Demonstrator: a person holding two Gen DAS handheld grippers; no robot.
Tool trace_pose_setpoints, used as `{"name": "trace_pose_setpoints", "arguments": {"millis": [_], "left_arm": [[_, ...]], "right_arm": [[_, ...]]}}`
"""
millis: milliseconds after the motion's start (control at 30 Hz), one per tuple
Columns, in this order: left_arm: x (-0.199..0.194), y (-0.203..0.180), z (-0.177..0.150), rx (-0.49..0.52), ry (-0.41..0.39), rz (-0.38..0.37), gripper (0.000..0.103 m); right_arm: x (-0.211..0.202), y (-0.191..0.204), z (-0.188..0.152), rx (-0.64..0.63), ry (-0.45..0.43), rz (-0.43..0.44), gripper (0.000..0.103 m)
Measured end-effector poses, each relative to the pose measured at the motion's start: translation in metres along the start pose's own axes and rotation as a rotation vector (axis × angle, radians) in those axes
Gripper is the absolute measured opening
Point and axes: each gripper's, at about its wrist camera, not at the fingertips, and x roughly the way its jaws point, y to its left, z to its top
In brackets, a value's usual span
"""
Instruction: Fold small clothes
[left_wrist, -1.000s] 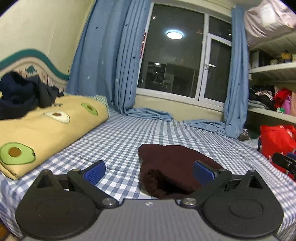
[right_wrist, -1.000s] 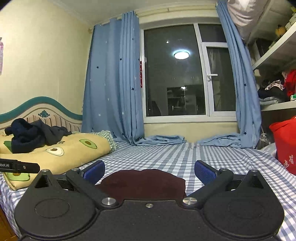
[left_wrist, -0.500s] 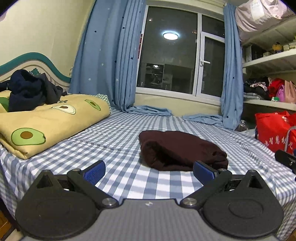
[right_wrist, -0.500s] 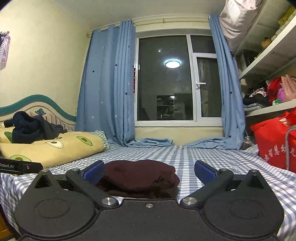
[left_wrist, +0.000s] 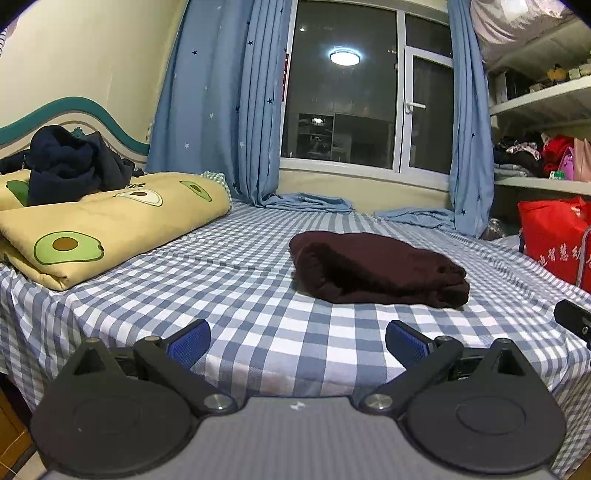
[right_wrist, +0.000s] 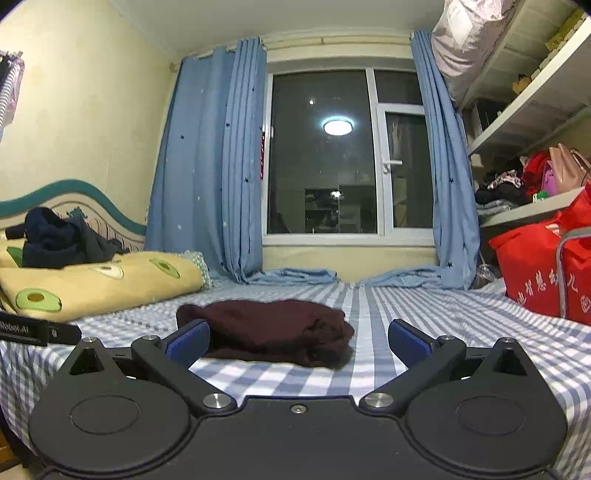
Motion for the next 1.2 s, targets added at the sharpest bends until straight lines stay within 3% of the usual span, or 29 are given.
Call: {"name": "trace_pose_setpoints", "arguments": {"millis": [367,1200], "left_arm": [[0.006,0.000,-0.009,0.001,0.018,0.013,0.102],[0.004,-0.002,-0.006,0.008,0.006,0.020,0.102]], "right_arm": [[0.008,-0.005,-0.011,0.006,0.039,-0.028,0.103],[0.008,-0.008,-0.012,0.005,0.033,-0.035,0.103]]}}
